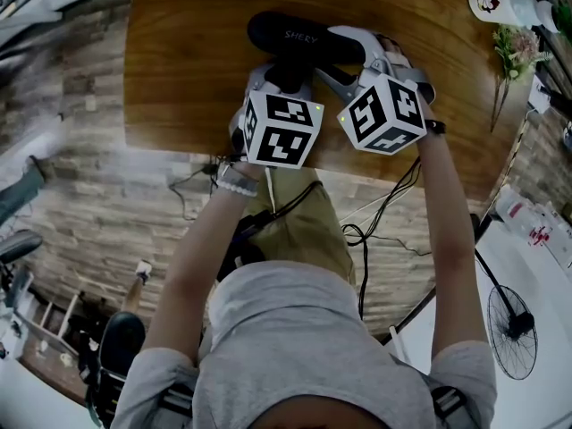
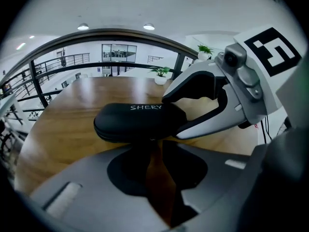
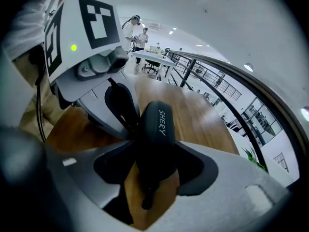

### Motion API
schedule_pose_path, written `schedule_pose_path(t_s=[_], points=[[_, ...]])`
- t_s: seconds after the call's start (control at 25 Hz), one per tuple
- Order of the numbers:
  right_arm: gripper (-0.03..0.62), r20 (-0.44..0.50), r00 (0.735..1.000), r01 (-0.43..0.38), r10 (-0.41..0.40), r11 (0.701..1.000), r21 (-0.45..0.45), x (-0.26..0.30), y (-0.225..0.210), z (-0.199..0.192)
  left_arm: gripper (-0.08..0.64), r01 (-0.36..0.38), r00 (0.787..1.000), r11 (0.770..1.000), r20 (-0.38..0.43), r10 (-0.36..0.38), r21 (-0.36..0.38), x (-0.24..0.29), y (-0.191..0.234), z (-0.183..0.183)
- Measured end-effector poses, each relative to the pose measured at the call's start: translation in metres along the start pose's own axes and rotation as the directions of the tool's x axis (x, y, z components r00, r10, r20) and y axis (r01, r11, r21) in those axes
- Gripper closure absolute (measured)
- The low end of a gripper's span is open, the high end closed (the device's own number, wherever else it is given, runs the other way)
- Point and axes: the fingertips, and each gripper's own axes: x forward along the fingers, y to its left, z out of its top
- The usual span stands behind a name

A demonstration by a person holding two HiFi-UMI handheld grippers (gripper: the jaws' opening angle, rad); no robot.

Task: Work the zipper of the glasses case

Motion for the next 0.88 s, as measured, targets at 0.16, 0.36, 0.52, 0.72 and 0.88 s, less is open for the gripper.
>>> schedule_pose_path(t_s=[0.16, 0.36, 0.52, 0.72, 0.88], points=[[0.341, 0.0, 1.0, 0.009, -0.009, 1.0, -0.003, 0.001, 0.001, 0.002, 0.531, -0.018, 1.0, 0.999, -0.011, 0.019, 0.031, -0.001, 0.003, -0.001], [0.342, -0.015, 0.999, 0.041, -0.041, 0.999, -0.023, 0.001, 0.002, 0.001, 0.541, 0.011, 1.0, 0.998, -0.023, -0.01, 0.055, -0.003, 0.004, -0.003], [0.344, -0.04, 0.994, 0.095, -0.099, 0.992, -0.078, 0.003, 0.005, -0.001, 0.541, 0.054, 0.998, 0.998, -0.022, -0.053, 0.021, -0.002, 0.004, -0.004], [0.348, -0.054, 0.987, 0.14, -0.149, 0.981, -0.133, 0.003, 0.008, -0.003, 0.541, 0.061, 0.998, 0.998, -0.034, -0.06, 0.025, -0.005, 0.009, -0.008], [0.35, -0.061, 0.984, 0.153, -0.164, 0.975, -0.158, 0.004, 0.01, -0.004, 0.54, 0.064, 0.997, 0.998, -0.049, -0.063, 0.018, -0.006, 0.012, -0.012]])
